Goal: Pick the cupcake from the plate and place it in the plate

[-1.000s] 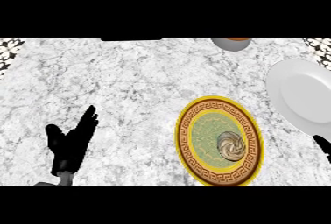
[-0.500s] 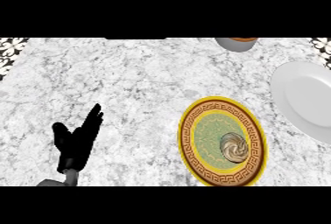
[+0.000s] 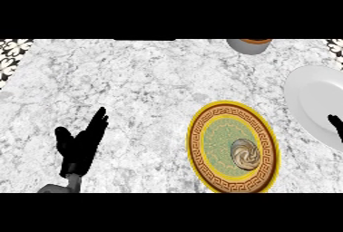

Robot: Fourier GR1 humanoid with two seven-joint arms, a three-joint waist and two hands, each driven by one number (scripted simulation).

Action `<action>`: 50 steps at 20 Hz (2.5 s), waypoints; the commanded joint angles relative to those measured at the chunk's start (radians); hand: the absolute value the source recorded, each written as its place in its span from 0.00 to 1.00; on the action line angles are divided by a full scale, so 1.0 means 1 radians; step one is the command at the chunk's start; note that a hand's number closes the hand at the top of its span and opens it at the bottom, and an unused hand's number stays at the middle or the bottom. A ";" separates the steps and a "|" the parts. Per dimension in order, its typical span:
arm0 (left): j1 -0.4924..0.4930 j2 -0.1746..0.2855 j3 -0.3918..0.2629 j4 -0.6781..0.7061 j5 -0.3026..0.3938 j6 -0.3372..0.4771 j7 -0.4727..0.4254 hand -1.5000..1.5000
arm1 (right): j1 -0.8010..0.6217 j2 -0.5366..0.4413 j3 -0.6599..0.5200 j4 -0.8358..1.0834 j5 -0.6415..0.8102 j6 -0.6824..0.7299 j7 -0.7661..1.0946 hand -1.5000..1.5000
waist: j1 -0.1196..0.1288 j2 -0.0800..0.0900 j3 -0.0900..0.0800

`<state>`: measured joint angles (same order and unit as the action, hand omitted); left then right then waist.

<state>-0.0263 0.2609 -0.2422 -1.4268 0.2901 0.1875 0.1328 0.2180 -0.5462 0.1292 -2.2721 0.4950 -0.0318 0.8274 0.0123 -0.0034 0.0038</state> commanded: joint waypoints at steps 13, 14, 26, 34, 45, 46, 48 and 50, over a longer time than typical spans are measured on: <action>-0.030 -0.022 0.078 0.024 -0.026 -0.044 0.100 0.50 | -0.168 0.254 0.204 0.201 0.202 0.084 0.143 0.00 | -0.014 0.003 -0.004; 0.015 -0.037 0.052 0.010 -0.045 -0.050 0.066 0.50 | -0.146 0.238 0.171 0.250 0.185 0.062 0.067 0.00 | -0.013 0.003 -0.004; 0.037 -0.097 0.044 -0.007 -0.106 -0.022 0.067 0.50 | -0.229 0.329 0.198 0.383 0.353 0.099 0.154 0.00 | -0.012 0.004 -0.004; 0.040 -0.088 0.088 0.051 -0.110 -0.087 0.022 0.50 | -0.200 0.424 0.277 0.489 0.427 0.047 0.126 0.00 | -0.012 0.004 -0.004; 0.101 -0.104 0.093 -0.056 -0.126 -0.091 0.071 0.50 | -0.282 0.334 0.181 0.604 0.406 0.157 -0.023 1.00 | -0.009 0.003 -0.004; -0.008 -0.092 0.138 0.031 -0.123 -0.101 0.087 0.50 | -0.263 0.376 0.245 0.569 0.447 0.165 0.026 1.00 | -0.014 0.003 -0.004; 0.066 -0.093 0.114 -0.081 -0.132 -0.097 0.136 0.50 | -0.278 0.373 0.216 0.616 0.468 0.134 -0.016 1.00 | -0.010 0.003 -0.004; 0.088 -0.112 0.105 -0.086 -0.150 -0.075 0.124 0.50 | -0.226 0.363 0.233 0.627 0.516 0.055 -0.060 1.00 | -0.011 0.003 -0.004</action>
<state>0.0139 0.1623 -0.1223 -1.4912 0.1600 0.1009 0.2262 -0.0415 -0.1811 0.3489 -1.6859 0.9519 0.0891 0.8168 0.0014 -0.0068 0.0017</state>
